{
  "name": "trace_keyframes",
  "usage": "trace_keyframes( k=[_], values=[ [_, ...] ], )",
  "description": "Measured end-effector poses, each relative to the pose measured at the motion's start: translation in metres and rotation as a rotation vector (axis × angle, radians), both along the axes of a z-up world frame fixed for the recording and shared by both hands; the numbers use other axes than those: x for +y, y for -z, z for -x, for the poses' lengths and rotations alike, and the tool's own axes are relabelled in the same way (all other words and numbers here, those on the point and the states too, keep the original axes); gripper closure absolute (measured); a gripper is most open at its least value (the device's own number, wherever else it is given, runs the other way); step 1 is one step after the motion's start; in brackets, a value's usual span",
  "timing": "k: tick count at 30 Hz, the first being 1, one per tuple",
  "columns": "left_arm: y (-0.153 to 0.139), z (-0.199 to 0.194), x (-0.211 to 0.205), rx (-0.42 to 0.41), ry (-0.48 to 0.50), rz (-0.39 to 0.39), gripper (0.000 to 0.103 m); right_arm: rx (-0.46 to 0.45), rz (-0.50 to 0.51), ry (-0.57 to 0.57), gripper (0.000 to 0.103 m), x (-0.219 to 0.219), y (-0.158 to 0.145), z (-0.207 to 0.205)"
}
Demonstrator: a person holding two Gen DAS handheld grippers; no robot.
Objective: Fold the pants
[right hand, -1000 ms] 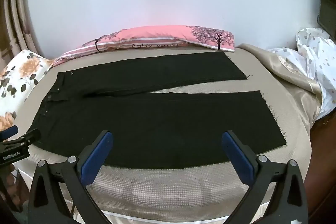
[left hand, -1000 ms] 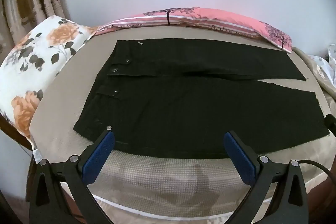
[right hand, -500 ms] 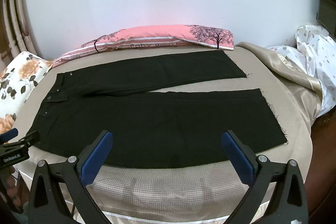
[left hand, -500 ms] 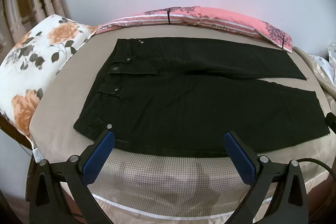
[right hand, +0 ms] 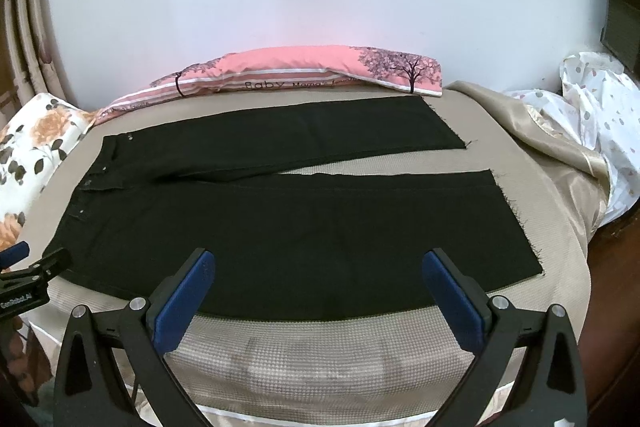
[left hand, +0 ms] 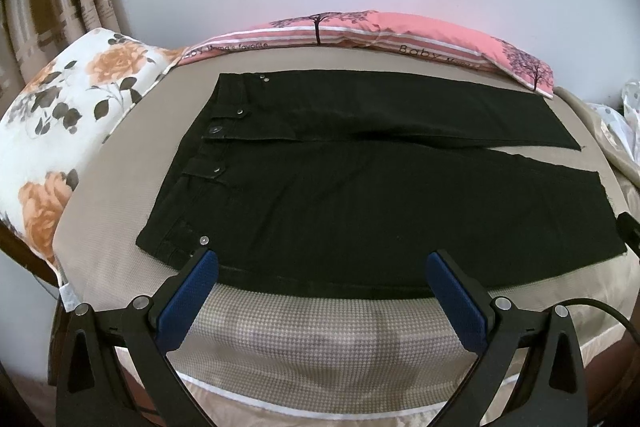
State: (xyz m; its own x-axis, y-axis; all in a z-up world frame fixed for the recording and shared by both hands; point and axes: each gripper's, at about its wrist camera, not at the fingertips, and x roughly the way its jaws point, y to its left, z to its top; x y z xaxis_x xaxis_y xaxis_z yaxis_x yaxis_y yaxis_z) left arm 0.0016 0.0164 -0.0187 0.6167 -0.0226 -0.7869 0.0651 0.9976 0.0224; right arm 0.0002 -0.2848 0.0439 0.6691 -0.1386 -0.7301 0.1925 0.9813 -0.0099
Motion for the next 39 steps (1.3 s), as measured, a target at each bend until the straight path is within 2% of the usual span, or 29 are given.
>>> trace_keyframes(
  k=[15, 39],
  values=[
    [0.002, 0.002, -0.008, -0.029, 0.000, -0.055, 0.000, 0.045, 0.031, 0.022, 0.000, -0.001, 0.008, -0.004],
    [0.008, -0.003, -0.006, -0.011, 0.005, -0.067, 0.000, 0.131, 0.034, 0.014, 0.000, 0.002, 0.027, -0.012]
  ],
)
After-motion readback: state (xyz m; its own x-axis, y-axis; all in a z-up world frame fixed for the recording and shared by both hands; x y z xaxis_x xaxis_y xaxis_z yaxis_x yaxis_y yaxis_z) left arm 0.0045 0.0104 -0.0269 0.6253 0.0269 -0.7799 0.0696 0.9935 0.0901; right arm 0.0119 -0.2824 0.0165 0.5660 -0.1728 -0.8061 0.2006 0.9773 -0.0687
